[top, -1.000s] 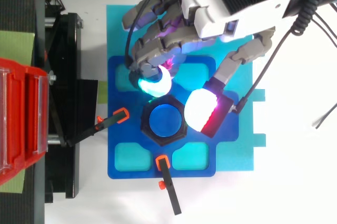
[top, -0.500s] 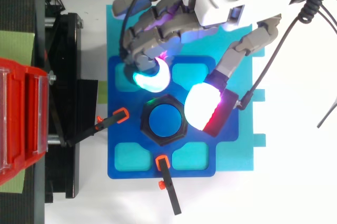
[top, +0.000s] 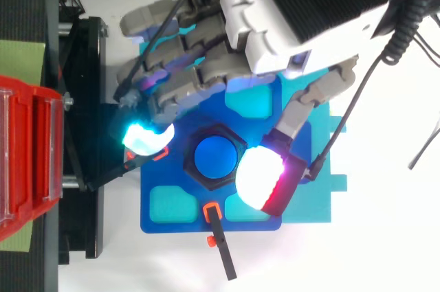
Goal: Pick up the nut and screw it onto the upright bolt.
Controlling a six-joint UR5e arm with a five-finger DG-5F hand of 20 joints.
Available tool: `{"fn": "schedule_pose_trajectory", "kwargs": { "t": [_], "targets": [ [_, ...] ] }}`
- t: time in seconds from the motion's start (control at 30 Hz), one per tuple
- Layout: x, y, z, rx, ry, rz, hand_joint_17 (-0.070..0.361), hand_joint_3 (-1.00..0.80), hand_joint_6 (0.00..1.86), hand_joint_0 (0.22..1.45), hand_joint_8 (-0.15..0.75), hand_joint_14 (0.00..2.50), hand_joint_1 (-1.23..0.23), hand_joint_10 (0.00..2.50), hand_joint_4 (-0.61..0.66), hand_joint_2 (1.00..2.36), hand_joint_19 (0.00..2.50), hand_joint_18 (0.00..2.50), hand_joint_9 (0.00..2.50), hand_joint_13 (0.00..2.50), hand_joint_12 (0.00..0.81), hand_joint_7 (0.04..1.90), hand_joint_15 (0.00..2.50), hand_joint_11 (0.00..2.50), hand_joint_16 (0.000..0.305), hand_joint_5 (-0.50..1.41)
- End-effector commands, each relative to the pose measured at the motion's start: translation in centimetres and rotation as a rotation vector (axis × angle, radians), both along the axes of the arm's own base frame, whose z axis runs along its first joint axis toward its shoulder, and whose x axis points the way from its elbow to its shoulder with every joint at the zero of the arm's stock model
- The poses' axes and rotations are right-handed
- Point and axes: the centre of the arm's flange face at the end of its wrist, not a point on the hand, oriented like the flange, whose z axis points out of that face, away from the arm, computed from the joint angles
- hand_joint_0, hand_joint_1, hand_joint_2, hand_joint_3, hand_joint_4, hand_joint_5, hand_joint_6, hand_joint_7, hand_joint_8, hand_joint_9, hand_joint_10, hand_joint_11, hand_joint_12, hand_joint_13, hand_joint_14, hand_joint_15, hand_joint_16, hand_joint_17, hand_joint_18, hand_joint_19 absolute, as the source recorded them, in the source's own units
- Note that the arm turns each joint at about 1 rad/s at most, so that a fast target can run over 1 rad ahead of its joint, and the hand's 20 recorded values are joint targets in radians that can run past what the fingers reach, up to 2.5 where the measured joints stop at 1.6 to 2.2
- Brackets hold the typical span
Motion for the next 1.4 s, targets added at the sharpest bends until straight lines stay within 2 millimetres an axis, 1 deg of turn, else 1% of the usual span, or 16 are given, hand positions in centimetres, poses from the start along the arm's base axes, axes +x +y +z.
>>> {"fn": "schedule_pose_trajectory", "kwargs": {
  "t": [0.0,0.23,0.4,0.53,0.67,0.83,1.03,1.13,1.23,1.37],
  "targets": [
    [0.0,1.0,-0.8,0.009,-0.001,-0.001,0.059,-0.50,0.50,0.48,0.172,0.00,-0.23,0.00,0.16,1.00,0.00,0.00,0.56,0.33,0.243,0.62,0.00,0.00,0.026,-0.15],
    [-0.1,1.7,-1.1,0.010,0.028,0.006,0.062,-0.50,0.50,0.47,0.171,0.00,-0.22,0.00,0.15,1.00,0.00,0.00,0.49,0.28,0.252,0.61,0.00,0.00,0.028,-0.17],
    [-0.3,1.8,-1.4,0.012,0.054,0.003,0.063,-0.50,0.50,0.47,0.177,0.00,-0.21,0.00,0.15,1.00,0.00,0.00,0.47,0.28,0.254,0.62,0.00,0.00,0.028,-0.17],
    [-0.4,1.9,-1.5,0.013,0.063,0.005,0.063,-0.50,0.50,0.47,0.192,0.00,-0.21,0.00,0.18,1.00,0.00,0.00,0.46,0.28,0.260,0.81,0.00,0.00,0.028,-0.15],
    [-0.5,1.9,-1.6,0.012,0.075,0.004,0.062,-0.50,0.50,0.47,0.198,0.00,-0.21,0.00,0.19,1.00,0.00,0.00,0.47,0.29,0.260,0.91,0.00,0.00,0.028,-0.14],
    [-0.4,1.9,-1.6,0.012,0.070,0.004,0.061,-0.50,0.50,0.48,0.206,0.00,-0.22,0.00,0.20,1.00,0.00,0.00,0.48,0.30,0.258,0.96,0.00,0.00,0.027,-0.13],
    [-0.4,1.8,-1.6,0.011,0.068,0.003,0.057,-0.50,0.50,0.48,0.218,0.00,-0.23,0.00,0.20,1.00,0.00,0.00,0.52,0.33,0.255,1.04,0.00,0.00,0.025,-0.11],
    [-0.5,1.3,-1.6,0.012,0.068,-0.003,0.056,-0.50,0.50,0.49,0.220,0.00,-0.24,0.00,0.20,1.00,0.00,0.00,0.54,0.34,0.253,1.09,0.00,0.00,0.025,-0.10],
    [-0.5,1.3,-1.6,0.011,0.068,-0.002,0.054,-0.50,0.50,0.49,0.225,0.00,-0.24,0.00,0.20,1.00,0.00,0.00,0.56,0.36,0.249,1.13,0.00,0.00,0.024,-0.09],
    [-0.6,0.6,-1.6,0.006,0.066,-0.010,0.052,-0.50,0.50,0.49,0.227,0.00,-0.26,0.00,0.18,1.00,0.00,0.01,0.58,0.38,0.247,1.18,0.00,0.00,0.023,-0.08]
  ]
}}
